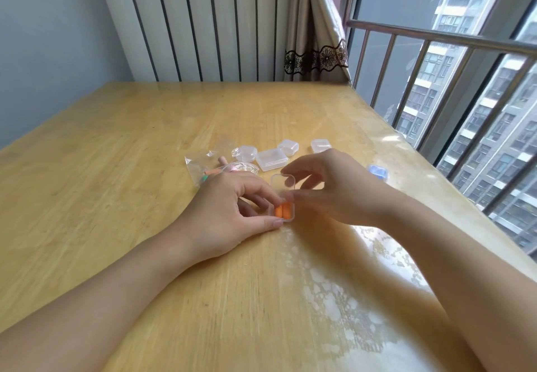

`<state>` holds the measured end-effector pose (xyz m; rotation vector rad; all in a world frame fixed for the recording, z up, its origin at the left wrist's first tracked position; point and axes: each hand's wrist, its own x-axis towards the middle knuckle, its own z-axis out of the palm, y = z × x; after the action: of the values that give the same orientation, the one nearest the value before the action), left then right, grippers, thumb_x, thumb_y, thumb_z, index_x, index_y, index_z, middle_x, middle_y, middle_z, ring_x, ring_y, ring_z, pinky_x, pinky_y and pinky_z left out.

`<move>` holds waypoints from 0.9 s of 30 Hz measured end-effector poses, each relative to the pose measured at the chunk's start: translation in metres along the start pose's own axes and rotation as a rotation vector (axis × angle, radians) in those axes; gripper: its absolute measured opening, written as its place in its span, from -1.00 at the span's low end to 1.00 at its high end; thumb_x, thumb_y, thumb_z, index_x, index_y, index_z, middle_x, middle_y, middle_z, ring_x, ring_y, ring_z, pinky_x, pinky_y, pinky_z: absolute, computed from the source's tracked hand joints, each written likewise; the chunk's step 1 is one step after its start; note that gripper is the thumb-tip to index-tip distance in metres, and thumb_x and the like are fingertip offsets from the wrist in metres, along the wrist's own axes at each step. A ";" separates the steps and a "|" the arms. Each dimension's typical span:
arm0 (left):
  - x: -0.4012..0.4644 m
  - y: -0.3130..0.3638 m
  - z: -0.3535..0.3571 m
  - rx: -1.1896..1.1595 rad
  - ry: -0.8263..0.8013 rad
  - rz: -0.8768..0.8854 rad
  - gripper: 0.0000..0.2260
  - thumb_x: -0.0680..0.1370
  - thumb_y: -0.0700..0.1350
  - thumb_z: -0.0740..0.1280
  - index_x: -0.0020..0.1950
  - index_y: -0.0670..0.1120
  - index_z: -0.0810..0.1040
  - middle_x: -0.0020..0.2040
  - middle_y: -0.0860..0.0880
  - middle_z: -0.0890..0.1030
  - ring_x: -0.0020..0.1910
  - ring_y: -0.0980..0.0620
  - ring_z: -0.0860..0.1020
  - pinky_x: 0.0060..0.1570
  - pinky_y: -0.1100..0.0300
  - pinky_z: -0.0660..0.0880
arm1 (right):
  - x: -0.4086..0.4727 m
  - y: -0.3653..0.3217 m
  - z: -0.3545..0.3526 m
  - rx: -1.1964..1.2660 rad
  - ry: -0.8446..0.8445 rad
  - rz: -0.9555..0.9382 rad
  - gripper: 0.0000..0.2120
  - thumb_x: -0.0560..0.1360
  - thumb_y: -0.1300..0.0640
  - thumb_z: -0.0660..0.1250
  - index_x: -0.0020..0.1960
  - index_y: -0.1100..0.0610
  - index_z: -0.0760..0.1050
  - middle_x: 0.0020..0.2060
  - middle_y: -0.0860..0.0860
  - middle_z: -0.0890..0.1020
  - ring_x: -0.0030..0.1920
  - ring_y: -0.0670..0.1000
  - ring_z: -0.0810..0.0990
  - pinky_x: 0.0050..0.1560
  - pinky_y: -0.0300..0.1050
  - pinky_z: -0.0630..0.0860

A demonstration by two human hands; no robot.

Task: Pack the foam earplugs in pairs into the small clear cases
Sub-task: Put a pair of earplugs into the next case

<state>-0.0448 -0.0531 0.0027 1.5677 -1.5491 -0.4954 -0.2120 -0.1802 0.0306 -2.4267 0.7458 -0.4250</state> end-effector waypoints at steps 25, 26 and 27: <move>0.000 0.000 -0.004 0.073 0.056 -0.035 -0.86 0.40 -0.18 0.57 -0.07 -0.04 0.73 -0.20 -0.05 0.70 -0.32 0.00 0.69 -0.06 0.16 0.67 | -0.008 -0.018 -0.003 -0.026 -0.086 0.004 -0.78 0.38 -0.09 0.59 0.00 -0.09 0.75 -0.18 -0.11 0.76 -0.13 -0.16 0.71 -0.05 -0.03 0.68; 0.000 -0.002 -0.004 0.074 0.047 -0.035 -0.86 0.40 -0.18 0.57 -0.07 -0.03 0.73 -0.20 -0.04 0.70 -0.32 0.01 0.69 -0.02 0.13 0.67 | -0.008 -0.018 -0.003 -0.030 -0.082 0.010 -0.78 0.38 -0.09 0.59 0.00 -0.10 0.75 -0.18 -0.12 0.76 -0.13 -0.17 0.70 -0.05 -0.07 0.68; -0.001 -0.004 -0.004 0.075 0.035 -0.032 -0.85 0.41 -0.16 0.57 -0.06 -0.01 0.73 -0.20 -0.03 0.70 -0.32 0.04 0.69 0.06 0.07 0.65 | -0.008 -0.019 -0.003 -0.039 -0.076 0.018 -0.78 0.38 -0.08 0.59 0.00 -0.10 0.75 -0.20 -0.16 0.75 -0.15 -0.22 0.69 -0.09 -0.15 0.67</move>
<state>-0.0394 -0.0518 0.0020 1.6514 -1.5341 -0.4303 -0.2118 -0.1636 0.0429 -2.4553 0.7493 -0.3122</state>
